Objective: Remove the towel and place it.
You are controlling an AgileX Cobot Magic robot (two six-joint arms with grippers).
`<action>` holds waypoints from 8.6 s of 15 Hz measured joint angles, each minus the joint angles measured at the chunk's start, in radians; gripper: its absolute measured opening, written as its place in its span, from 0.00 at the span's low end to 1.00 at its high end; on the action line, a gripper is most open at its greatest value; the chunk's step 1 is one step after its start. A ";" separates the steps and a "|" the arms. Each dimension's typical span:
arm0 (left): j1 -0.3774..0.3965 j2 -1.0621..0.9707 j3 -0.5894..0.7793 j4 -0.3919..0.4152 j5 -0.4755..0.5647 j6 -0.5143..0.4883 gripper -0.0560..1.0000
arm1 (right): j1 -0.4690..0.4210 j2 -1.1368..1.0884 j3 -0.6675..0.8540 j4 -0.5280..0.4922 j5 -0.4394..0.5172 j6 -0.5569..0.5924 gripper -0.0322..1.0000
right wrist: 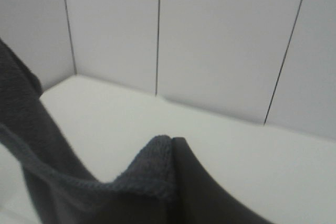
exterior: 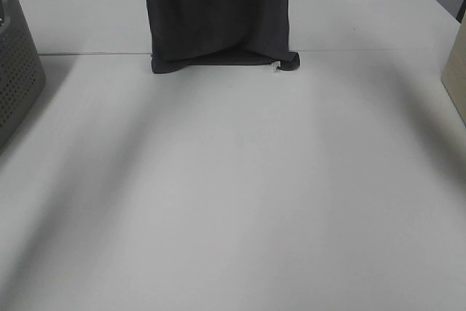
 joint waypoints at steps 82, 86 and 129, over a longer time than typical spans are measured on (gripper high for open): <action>-0.387 -0.456 1.747 -0.624 0.792 -0.015 0.11 | 0.006 -0.269 1.727 0.379 0.610 -0.038 0.16; -0.387 -0.456 1.747 -0.638 0.792 -0.038 0.58 | 0.006 -0.269 1.727 0.414 0.606 -0.038 0.52; 0.231 0.000 0.880 -0.803 0.548 0.077 0.84 | -0.390 0.528 0.033 0.512 0.708 -0.184 0.73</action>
